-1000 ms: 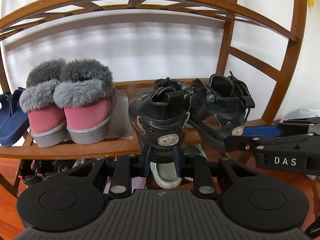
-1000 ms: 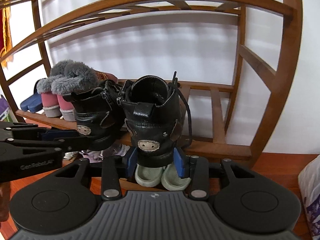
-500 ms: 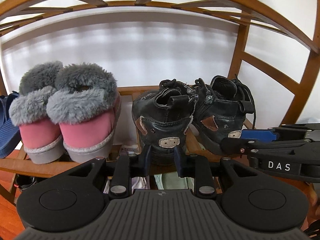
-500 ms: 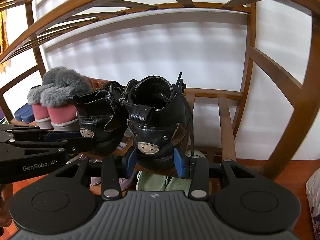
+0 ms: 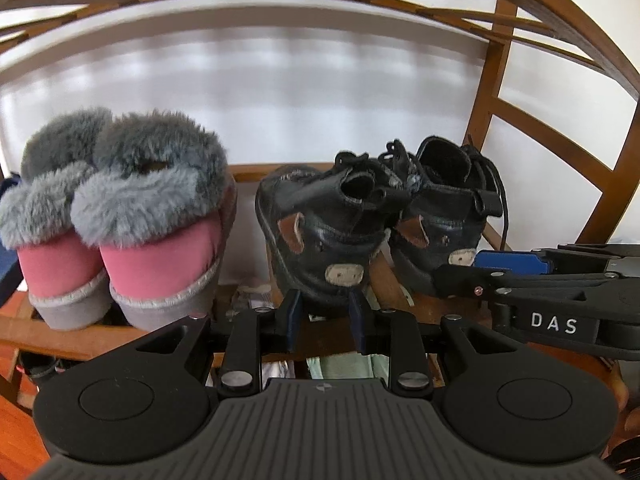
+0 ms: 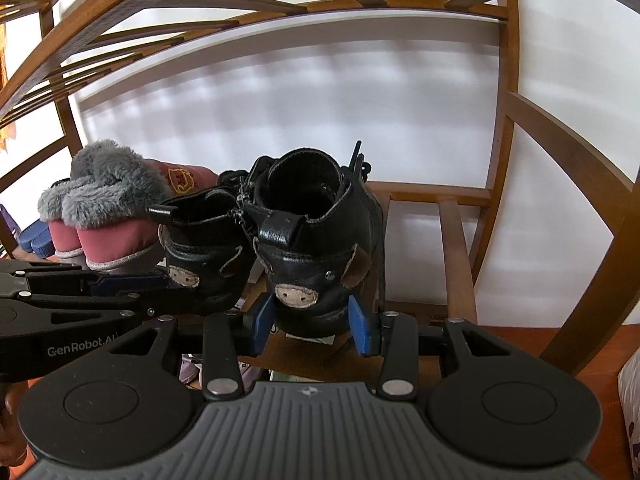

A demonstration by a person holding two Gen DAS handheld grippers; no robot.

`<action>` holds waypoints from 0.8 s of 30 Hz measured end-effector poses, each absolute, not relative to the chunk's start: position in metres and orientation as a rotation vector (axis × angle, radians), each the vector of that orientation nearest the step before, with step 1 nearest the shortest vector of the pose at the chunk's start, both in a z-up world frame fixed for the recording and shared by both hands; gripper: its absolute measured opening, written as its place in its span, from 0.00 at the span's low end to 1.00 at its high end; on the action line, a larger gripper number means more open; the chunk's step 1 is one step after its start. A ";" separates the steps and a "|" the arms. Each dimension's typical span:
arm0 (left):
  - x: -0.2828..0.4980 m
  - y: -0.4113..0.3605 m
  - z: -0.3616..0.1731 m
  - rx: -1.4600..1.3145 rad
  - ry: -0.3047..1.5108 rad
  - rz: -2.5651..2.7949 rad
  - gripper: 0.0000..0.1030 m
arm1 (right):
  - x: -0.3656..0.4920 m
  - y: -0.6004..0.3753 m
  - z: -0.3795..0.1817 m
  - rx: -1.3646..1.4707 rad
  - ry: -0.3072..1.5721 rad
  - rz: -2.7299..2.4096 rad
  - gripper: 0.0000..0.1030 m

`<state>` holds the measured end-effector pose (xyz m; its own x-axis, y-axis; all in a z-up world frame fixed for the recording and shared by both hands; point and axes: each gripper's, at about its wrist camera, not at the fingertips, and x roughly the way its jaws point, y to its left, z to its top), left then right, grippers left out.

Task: Organize scattered shoes
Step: 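Open both tools and push the black boots onto the shelf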

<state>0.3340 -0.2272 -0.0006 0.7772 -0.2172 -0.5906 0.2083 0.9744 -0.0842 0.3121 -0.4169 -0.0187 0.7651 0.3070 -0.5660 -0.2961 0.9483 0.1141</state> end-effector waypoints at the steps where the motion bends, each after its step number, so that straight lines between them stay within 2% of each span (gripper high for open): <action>1: 0.332 -0.227 0.000 -0.015 0.641 -0.231 0.28 | 0.311 -0.417 -0.019 0.017 0.621 0.326 0.45; 6: 0.321 -0.227 0.004 -0.014 0.637 -0.236 0.33 | 0.301 -0.418 -0.017 0.023 0.622 0.322 0.45; 13: 0.305 -0.227 0.009 -0.019 0.632 -0.236 0.41 | 0.283 -0.419 -0.010 0.019 0.615 0.316 0.54; 19: 0.284 -0.217 0.012 -0.009 0.627 -0.209 0.58 | 0.260 -0.423 -0.004 0.031 0.605 0.301 0.71; 21: 0.277 -0.213 0.013 -0.008 0.624 -0.201 0.69 | 0.253 -0.423 -0.002 0.031 0.604 0.299 0.74; 23: 0.267 -0.209 0.014 0.002 0.621 -0.189 0.80 | 0.246 -0.423 0.000 0.032 0.603 0.296 0.86; 24: 0.263 -0.208 0.014 0.006 0.622 -0.183 0.83 | 0.243 -0.423 0.000 0.035 0.602 0.296 0.87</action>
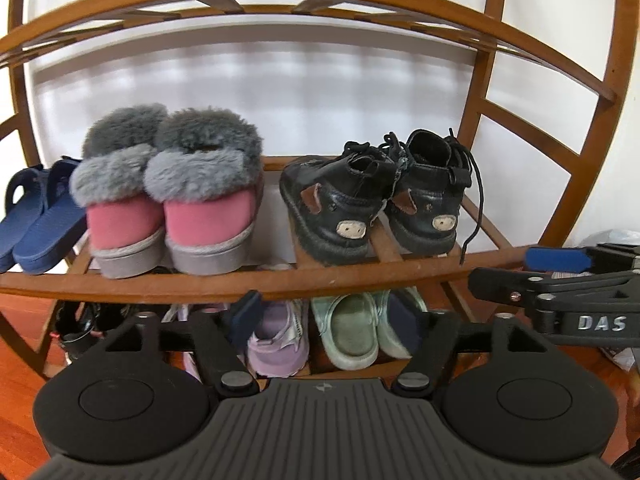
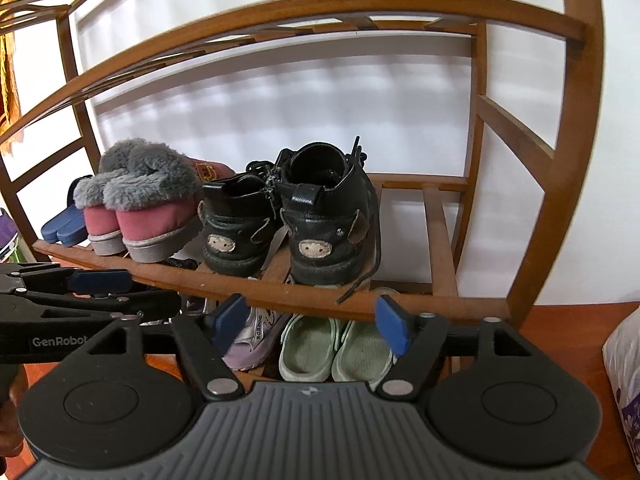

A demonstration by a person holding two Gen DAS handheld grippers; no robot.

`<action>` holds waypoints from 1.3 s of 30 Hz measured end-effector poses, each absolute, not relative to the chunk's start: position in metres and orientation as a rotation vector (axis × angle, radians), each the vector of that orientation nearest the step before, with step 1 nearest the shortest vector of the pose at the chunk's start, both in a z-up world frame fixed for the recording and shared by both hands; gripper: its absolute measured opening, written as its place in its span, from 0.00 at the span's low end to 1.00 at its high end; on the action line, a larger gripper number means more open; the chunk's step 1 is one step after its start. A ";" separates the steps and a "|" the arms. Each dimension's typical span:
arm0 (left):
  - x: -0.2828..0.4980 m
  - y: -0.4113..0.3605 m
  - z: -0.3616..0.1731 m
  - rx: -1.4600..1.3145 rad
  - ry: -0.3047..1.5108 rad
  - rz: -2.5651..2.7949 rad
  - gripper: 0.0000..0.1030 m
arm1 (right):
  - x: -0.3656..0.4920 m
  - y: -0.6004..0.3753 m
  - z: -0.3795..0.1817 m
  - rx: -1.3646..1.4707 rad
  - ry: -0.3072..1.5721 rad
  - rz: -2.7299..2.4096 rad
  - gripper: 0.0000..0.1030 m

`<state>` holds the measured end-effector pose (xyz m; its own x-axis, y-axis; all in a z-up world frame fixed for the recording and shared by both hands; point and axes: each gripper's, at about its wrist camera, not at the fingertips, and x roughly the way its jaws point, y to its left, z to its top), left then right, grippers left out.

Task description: Organize scattered shoes

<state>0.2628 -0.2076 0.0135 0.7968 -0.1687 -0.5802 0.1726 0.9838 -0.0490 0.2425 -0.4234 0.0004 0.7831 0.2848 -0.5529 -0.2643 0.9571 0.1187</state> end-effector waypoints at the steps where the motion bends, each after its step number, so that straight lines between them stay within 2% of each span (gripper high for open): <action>1: 0.259 -0.206 0.013 0.008 0.625 -0.177 0.84 | 0.239 -0.423 0.001 0.039 0.602 0.297 0.87; 4: 0.251 -0.201 0.013 0.003 0.629 -0.161 0.90 | 0.227 -0.422 0.002 0.039 0.606 0.294 0.91; 7: 0.236 -0.193 0.013 -0.006 0.633 -0.140 0.93 | 0.217 -0.420 0.003 0.035 0.607 0.291 0.99; 17: 0.192 -0.179 0.011 -0.005 0.635 -0.047 1.00 | 0.176 -0.411 0.000 0.012 0.637 0.309 0.99; 39: 0.086 -0.176 -0.007 -0.031 0.716 0.082 1.00 | 0.088 -0.423 -0.020 -0.040 0.695 0.376 0.99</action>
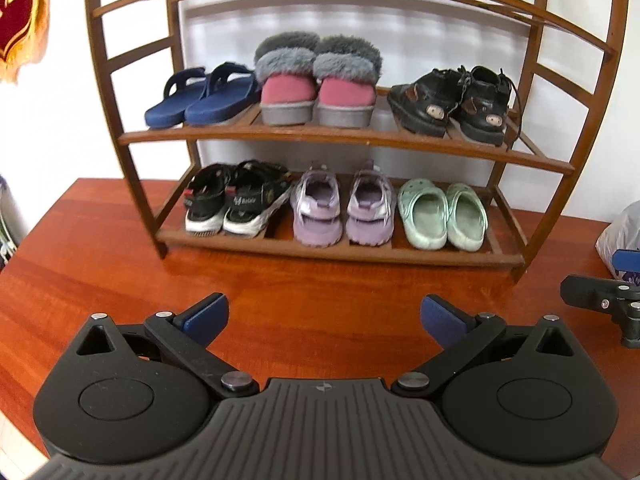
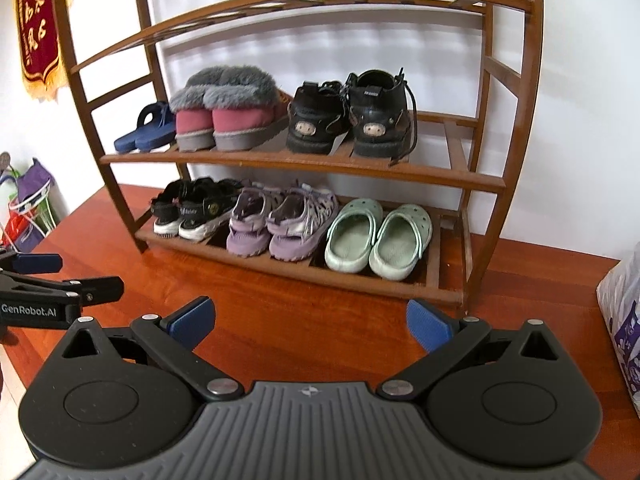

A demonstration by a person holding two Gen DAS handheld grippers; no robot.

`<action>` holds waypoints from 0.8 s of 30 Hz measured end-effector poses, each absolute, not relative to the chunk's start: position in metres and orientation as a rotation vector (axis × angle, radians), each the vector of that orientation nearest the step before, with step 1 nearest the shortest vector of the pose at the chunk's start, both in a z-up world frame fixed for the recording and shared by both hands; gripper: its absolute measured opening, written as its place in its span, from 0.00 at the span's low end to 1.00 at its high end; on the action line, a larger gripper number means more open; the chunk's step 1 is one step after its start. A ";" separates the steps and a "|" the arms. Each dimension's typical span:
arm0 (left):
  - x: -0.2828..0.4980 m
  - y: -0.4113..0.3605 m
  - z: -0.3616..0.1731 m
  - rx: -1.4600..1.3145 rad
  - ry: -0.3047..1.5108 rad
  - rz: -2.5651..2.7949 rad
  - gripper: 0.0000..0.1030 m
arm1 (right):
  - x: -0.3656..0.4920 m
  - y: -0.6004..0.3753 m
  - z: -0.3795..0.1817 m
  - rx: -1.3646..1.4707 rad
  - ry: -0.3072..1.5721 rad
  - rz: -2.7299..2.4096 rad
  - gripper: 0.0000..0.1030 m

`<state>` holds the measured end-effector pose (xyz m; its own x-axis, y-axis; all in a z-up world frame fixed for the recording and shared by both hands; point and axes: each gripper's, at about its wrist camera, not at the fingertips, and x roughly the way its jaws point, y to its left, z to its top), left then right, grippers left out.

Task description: Organize scattered shoes

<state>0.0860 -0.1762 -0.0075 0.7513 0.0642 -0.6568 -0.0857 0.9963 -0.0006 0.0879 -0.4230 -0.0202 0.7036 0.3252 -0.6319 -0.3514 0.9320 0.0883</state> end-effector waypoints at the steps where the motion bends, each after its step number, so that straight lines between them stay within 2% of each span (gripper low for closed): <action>1: 0.082 -0.176 -0.008 -0.023 0.716 0.078 1.00 | 0.084 -0.423 -0.021 -0.040 0.698 0.374 0.99; 24: -0.013 -0.152 -0.020 0.122 0.719 0.011 1.00 | -0.041 -0.385 -0.045 0.019 0.702 0.220 0.99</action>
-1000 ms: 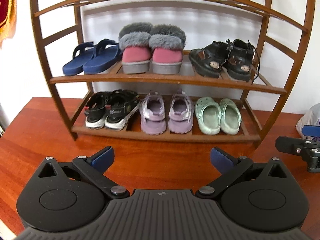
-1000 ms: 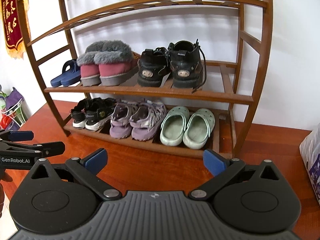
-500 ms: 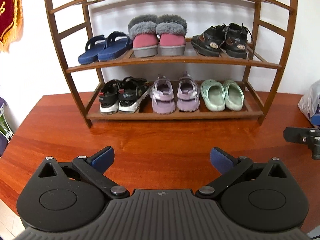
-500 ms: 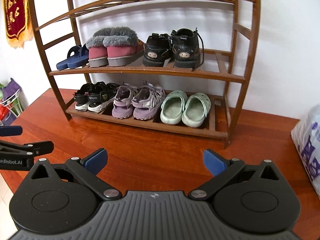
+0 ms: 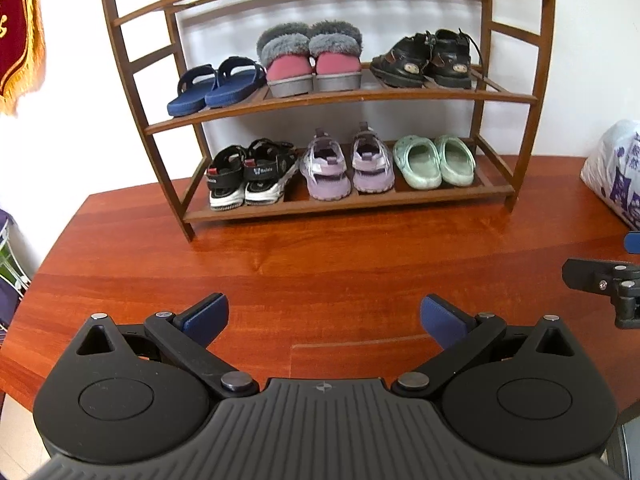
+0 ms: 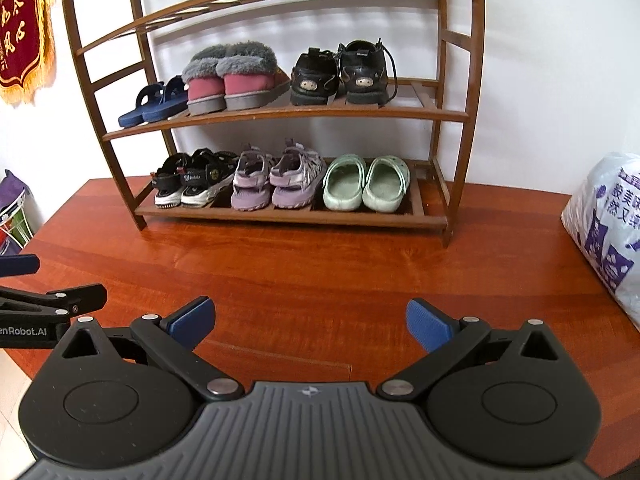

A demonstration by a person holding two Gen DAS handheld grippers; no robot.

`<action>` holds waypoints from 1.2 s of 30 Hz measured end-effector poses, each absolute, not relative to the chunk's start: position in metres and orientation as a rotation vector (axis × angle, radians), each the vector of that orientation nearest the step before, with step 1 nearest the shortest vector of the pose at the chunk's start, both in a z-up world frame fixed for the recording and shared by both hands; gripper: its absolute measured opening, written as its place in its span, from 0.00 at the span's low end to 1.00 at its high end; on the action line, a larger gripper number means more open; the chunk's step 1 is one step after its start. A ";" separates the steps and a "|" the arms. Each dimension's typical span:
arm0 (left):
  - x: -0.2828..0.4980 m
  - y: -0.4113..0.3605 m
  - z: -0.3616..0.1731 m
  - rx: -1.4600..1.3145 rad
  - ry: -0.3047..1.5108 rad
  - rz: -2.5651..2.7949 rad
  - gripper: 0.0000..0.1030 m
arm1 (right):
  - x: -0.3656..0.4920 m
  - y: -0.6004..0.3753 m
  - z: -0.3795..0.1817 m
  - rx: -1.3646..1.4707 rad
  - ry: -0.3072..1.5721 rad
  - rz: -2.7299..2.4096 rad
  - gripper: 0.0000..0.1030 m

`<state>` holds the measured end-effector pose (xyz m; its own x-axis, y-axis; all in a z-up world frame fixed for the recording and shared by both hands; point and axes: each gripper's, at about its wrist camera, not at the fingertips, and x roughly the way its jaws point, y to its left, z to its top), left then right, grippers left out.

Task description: Organize scattered shoes

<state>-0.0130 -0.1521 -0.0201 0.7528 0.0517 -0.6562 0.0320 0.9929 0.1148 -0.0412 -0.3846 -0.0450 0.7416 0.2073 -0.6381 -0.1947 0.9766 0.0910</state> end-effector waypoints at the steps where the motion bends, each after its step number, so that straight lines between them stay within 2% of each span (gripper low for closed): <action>1: -0.016 -0.152 -0.019 0.123 0.719 0.009 1.00 | -0.046 -0.384 -0.045 0.022 0.701 0.218 0.99; 14: -0.042 -0.140 -0.016 0.080 0.728 0.041 1.00 | -0.078 -0.376 -0.046 0.003 0.699 0.227 0.99; 36: -0.052 -0.140 -0.008 0.075 0.712 0.023 1.00 | -0.084 -0.382 -0.039 0.005 0.679 0.222 0.99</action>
<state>-0.0524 -0.1396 -0.0080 0.7570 0.0463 -0.6518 0.0049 0.9971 0.0765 -0.0841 -0.3822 -0.0392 0.7558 0.2052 -0.6218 -0.2017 0.9764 0.0770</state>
